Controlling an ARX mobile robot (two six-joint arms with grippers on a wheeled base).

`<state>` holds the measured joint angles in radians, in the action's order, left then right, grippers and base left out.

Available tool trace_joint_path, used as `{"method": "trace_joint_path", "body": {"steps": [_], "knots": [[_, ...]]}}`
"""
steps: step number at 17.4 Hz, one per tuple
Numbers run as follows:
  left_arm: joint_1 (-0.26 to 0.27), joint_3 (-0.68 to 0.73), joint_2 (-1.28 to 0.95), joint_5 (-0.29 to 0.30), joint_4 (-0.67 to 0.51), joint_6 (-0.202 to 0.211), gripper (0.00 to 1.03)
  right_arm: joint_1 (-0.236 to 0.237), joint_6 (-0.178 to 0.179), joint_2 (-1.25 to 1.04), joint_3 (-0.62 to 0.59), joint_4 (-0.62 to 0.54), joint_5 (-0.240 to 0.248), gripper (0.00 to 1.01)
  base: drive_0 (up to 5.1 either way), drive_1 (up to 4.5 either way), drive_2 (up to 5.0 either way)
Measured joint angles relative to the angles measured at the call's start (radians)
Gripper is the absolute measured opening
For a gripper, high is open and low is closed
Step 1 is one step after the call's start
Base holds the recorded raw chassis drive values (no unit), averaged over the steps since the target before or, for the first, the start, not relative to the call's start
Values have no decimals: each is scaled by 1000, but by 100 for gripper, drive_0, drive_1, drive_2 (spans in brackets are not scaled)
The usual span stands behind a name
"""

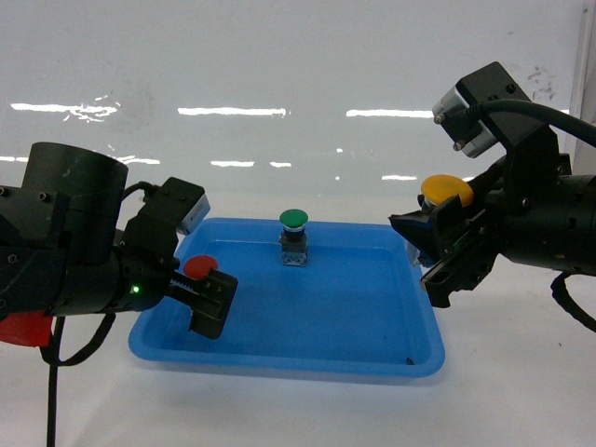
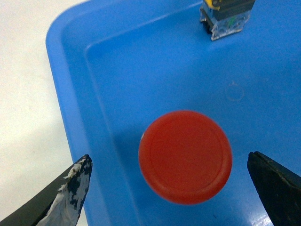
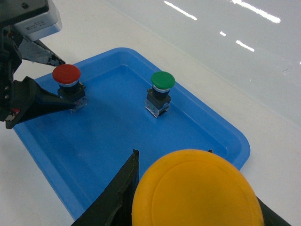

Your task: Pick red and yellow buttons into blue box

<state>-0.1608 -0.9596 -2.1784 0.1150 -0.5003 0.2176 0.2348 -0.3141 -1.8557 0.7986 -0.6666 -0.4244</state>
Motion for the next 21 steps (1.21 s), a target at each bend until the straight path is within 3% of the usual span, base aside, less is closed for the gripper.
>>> {"method": "trace_joint_path", "body": {"steps": [12,19,21], "knots": [[1,-87,-53,24,60,-1,98,0,0,0,0,0,0,36,0,0,0],[3,-139,-92,9,113,5,98,0,0,0,0,0,0,36,0,0,0],[4,-139,-92,8,113,7,74,0,0,0,0,0,0,36,0,0,0]]}}
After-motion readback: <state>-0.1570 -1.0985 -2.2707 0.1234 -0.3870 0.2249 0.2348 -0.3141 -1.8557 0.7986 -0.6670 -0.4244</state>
